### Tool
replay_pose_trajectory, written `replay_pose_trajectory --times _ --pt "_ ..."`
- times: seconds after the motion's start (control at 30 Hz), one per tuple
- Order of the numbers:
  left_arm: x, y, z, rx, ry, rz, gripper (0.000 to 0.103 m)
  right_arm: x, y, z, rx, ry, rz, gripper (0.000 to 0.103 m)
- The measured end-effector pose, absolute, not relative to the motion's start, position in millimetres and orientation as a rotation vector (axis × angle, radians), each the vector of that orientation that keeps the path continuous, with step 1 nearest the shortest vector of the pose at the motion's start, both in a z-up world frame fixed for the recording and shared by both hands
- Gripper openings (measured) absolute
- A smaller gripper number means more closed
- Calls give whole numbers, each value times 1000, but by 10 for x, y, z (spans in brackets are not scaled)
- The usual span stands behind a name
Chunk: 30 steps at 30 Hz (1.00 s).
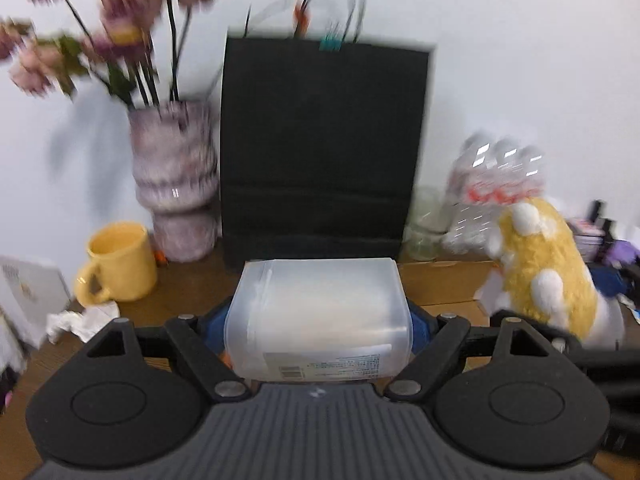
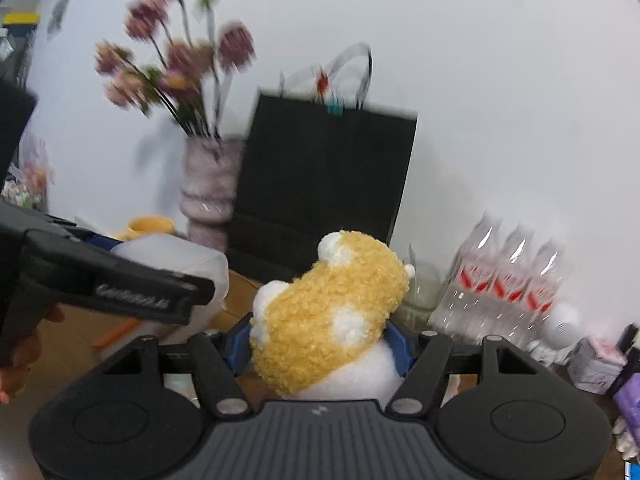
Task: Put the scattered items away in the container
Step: 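Lower container and plush sheep into the cardboard box and open both grippers, then move left gripper to the green tissue pack while right gripper approaches the blue-white packet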
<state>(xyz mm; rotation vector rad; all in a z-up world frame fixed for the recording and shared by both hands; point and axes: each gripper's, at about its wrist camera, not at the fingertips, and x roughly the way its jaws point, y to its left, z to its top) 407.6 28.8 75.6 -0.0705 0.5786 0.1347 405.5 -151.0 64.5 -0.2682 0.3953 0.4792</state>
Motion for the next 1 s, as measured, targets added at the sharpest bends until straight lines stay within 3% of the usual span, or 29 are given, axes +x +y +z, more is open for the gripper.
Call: replay_pose_trajectory --times 0.27,0.63,0.7,0.77,0.87,0.93,1.0 --pt "4913 178 219 1 799 221 83 5033 -1399 -2 -260 647 452 65" --pt "4908 110 -26 86 866 262 84 5054 -1564 -182 -179 719 528 67" --pt "4875 120 9 73 838 268 85 5053 -1586 -159 -168 709 542 81" --pt "4789 143 96 52 794 268 89 4968 -1612 -63 -154 692 547 85" --pt "4492 164 321 16 683 253 102 4741 -1695 118 -135 628 551 95" --pt "4205 175 486 9 593 229 103 4508 -1778 257 -129 575 551 96" --pt "3902 188 603 7 530 202 103 4235 -1853 389 -129 524 550 103"
